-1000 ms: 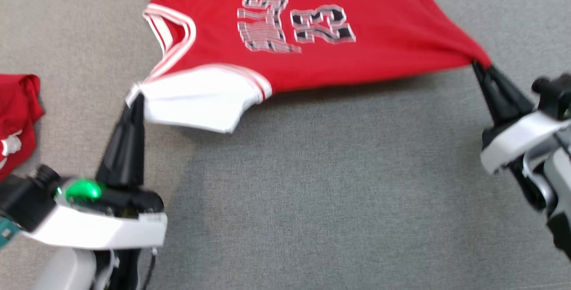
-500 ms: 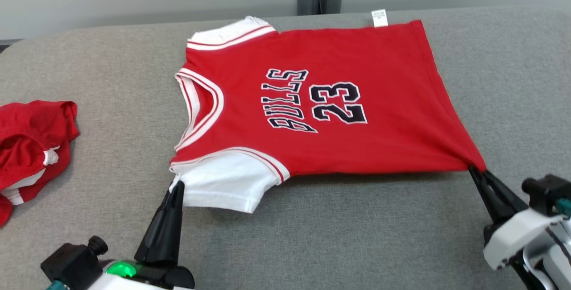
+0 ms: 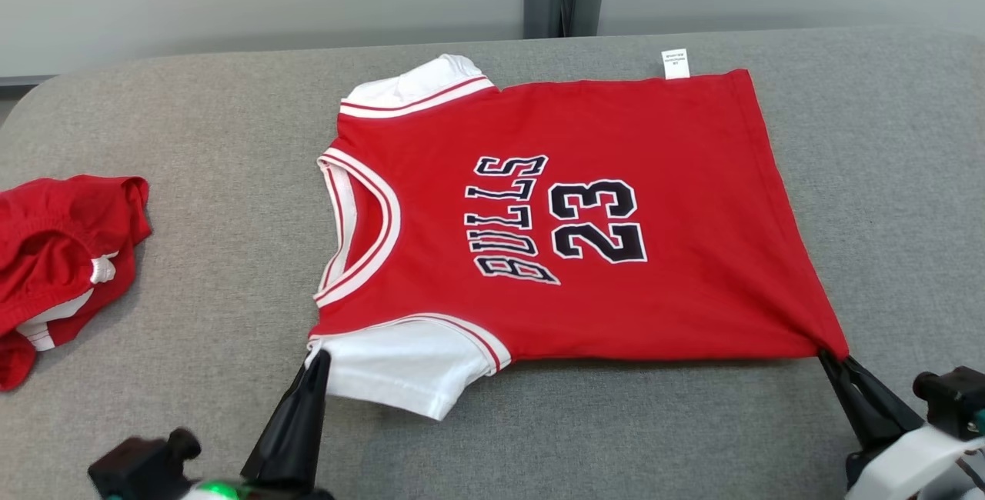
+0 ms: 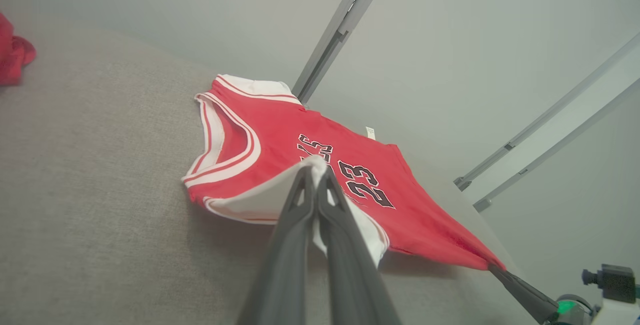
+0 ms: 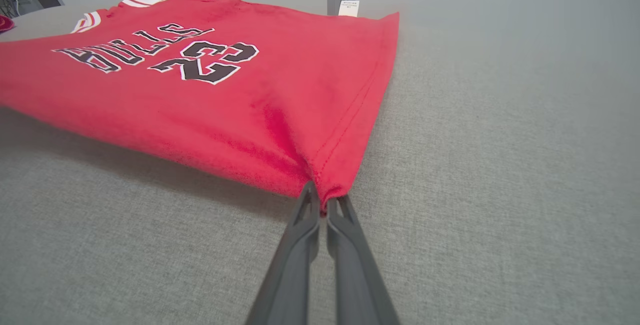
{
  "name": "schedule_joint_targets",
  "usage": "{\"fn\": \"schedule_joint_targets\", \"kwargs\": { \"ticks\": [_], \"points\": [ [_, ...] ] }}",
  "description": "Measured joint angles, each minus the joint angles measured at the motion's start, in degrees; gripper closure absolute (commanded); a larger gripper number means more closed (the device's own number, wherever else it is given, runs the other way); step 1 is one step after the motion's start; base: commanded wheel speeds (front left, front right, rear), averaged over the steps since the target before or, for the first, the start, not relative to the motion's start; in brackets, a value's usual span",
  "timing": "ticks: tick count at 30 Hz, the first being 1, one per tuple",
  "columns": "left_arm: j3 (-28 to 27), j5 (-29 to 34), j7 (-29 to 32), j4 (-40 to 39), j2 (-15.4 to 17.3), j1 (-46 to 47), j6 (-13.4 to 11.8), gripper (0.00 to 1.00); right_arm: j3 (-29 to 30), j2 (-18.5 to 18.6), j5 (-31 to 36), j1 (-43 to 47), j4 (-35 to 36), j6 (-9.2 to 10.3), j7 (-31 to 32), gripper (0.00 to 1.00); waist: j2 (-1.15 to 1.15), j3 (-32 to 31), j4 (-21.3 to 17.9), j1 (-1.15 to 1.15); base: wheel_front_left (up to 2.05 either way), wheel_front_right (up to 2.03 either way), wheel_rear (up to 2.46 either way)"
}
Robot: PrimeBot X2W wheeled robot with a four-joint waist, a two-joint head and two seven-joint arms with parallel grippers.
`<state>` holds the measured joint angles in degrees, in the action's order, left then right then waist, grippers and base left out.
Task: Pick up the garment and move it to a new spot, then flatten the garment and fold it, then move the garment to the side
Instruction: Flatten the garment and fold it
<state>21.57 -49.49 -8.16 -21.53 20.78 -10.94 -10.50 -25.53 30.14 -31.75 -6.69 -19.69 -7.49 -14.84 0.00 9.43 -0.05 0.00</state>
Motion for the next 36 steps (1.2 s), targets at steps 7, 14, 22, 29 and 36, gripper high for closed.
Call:
{"fn": "schedule_joint_targets", "kwargs": {
  "ticks": [7, 14, 22, 29, 36],
  "points": [
    [1.9, 0.8, 1.0, 7.8, -2.1, 10.3, 2.7, 1.00, -2.4, -1.8, -1.2, -6.4, -3.9, 0.00, 0.0, 1.00, 0.00, 0.7, -0.9, 0.00, 0.00, 0.00, 0.00],
    [2.3, 2.3, -0.2, 18.6, -4.2, 21.6, 5.6, 1.00, -4.4, -3.9, -1.4, -15.5, -10.0, 0.00, 0.0, 1.00, 0.00, 2.6, -1.6, 0.00, 0.00, 0.00, 0.00],
    [4.3, 7.1, -1.1, 31.5, -5.6, 34.2, 7.6, 1.00, -7.1, -6.0, -2.8, -25.4, -16.7, 0.00, -0.1, 1.00, 0.00, 6.2, -1.9, 0.00, 0.00, 0.00, 0.00],
    [5.4, 11.2, -4.2, 42.7, -6.7, 41.8, 8.5, 1.00, -10.0, -7.7, -4.6, -31.4, -22.8, 0.00, -0.1, 1.00, 0.00, 8.9, -2.2, 0.00, 0.00, 0.00, 0.00],
    [5.7, 14.8, -6.2, 50.6, -7.5, 47.0, 9.5, 1.00, -11.9, -8.6, -6.8, -35.7, -25.4, 0.00, -0.1, 1.00, 0.00, 10.8, -2.5, 0.00, 0.00, 0.00, 0.00]
  ]
}}
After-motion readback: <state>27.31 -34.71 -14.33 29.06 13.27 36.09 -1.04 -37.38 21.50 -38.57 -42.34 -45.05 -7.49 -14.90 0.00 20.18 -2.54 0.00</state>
